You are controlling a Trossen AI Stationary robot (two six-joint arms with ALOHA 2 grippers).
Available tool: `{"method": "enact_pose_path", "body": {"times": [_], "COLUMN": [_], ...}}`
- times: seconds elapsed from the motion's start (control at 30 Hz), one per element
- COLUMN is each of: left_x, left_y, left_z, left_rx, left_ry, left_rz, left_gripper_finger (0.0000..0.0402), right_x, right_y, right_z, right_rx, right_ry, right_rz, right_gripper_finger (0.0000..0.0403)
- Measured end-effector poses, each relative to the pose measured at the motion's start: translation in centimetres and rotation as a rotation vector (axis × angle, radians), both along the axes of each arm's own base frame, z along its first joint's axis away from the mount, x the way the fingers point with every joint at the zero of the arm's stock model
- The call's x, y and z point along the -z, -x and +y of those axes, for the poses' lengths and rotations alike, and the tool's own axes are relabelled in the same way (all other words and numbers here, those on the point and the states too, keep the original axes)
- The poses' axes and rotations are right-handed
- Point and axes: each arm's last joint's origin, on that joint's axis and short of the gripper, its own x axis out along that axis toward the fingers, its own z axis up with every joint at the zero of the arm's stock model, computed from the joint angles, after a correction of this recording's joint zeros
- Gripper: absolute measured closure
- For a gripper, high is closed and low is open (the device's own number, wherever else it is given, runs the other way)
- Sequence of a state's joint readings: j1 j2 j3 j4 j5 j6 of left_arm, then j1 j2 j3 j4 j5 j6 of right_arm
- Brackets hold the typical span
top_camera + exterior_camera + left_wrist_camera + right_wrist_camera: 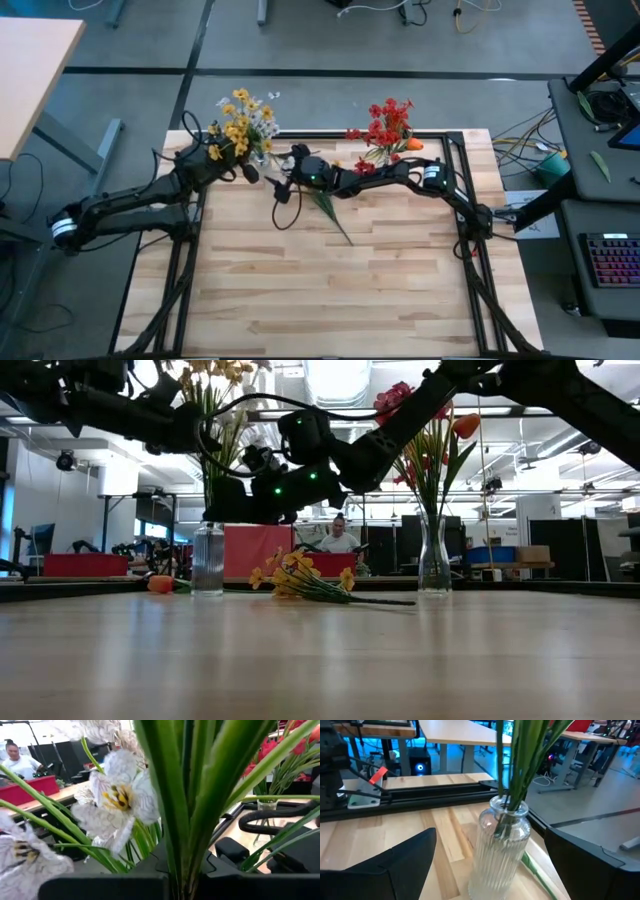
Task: Sort flowers into vase by color
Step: Put the right yellow flowers into the left transparent flower vase
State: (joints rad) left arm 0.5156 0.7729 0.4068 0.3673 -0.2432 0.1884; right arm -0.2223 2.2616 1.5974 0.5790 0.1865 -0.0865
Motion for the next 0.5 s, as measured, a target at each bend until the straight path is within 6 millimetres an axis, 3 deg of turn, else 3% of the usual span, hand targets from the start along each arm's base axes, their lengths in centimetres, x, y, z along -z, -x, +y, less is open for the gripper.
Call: {"method": "enact_pose_path", "body": {"times": [0.5], "left_x": [0.49], "left_y": [-0.38], "left_z": [0.26], "left_rx": [-0.002], "left_ry": [0.011], "left_rz": [-0.010], "left_gripper_finger": [0.0401], "right_x": [-0.31], "right_y": [-0.01], "right_z": [-0.40], "right_rx": [-0.026], "right_ry": [-0.001], "right_rz": [-0.048], "right_gripper_finger": [0.0039]}}
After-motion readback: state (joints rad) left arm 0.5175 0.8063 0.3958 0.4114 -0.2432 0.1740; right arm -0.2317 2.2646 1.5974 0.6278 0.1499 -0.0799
